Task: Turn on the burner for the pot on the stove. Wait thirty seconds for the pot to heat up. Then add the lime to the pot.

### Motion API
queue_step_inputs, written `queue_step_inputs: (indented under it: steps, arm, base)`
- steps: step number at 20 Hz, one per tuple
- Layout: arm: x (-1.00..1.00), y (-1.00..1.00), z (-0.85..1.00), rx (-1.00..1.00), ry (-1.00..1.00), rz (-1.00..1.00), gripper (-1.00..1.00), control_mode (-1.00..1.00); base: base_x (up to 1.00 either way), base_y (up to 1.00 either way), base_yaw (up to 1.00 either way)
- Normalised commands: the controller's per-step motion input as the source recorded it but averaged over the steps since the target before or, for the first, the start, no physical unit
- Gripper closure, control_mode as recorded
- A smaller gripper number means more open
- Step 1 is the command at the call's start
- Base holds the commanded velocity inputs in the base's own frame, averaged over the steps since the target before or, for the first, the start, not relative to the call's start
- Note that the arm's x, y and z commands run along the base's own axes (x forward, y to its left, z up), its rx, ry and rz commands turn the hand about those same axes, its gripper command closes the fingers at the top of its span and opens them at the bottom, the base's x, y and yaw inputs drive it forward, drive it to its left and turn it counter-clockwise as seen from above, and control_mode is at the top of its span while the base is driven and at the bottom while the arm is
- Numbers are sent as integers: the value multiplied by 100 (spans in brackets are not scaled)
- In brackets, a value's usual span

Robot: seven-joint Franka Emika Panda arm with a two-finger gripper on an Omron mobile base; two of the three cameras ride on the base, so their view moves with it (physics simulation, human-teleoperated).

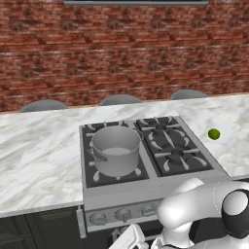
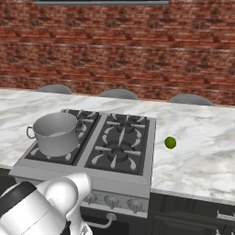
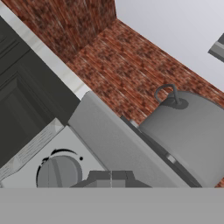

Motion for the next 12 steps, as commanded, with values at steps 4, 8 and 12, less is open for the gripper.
queue_step_inputs:
  steps: [4,8,12]
  arm:
    - [0,0,0,0,0,0,100,-100]
    - [0,0,0,0,0,0,100,-100]
    - [0,0,0,0,0,0,100,-100]
  base:
    - [0,0,0]
    - [0,0,0]
    - [0,0,0]
